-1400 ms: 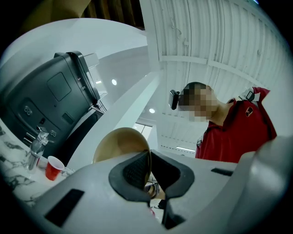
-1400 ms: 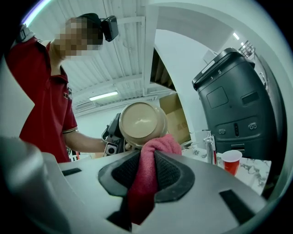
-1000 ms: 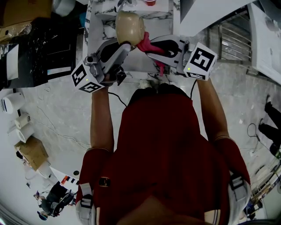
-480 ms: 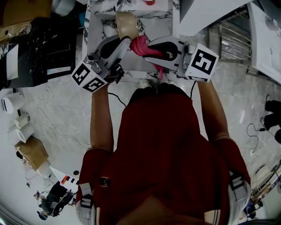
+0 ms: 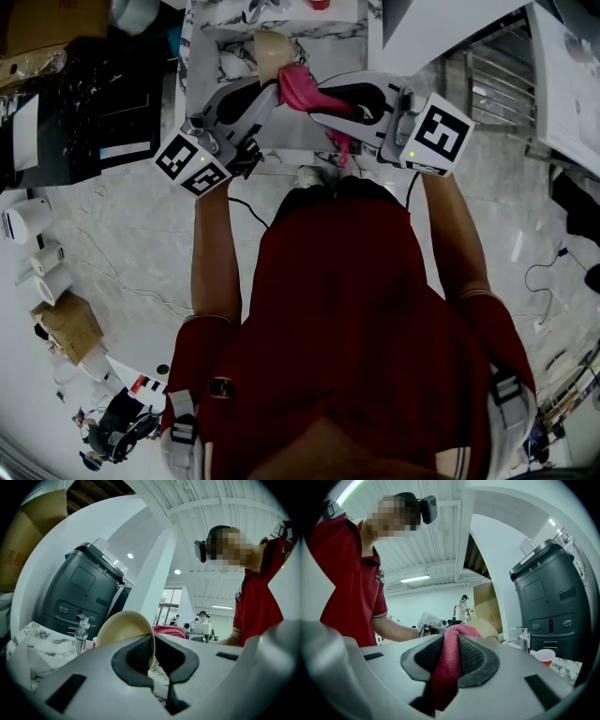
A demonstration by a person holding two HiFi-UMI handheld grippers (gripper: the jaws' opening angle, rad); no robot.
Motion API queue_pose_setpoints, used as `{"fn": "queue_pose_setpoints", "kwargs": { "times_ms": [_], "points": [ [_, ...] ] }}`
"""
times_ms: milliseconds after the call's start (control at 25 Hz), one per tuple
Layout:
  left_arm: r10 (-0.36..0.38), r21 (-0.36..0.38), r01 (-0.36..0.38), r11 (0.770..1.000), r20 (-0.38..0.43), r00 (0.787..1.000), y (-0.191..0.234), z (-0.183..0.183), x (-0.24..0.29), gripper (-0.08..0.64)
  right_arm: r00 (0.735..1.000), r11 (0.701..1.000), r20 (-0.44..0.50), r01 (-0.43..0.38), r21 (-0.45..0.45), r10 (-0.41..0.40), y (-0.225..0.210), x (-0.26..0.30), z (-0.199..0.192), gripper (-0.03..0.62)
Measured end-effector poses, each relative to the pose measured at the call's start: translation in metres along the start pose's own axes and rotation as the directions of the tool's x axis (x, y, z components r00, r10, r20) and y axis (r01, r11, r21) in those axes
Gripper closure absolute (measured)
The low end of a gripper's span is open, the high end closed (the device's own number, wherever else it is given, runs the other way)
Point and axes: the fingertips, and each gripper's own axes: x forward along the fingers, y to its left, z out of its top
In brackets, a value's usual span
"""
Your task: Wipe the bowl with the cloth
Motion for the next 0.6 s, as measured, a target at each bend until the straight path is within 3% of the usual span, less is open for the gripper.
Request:
{"fn": "queue_pose_setpoints", "kwargs": {
  "times_ms": [600],
  "points": [
    [-0.03, 0.072, 0.042, 0.997, -0.155, 0.987, -0.013, -0.021, -0.006, 0.54, 0.985, 0.986, 0.045, 0.166, -0.009, -0.166, -0.021, -0.001, 0.01, 0.503]
  ]
}}
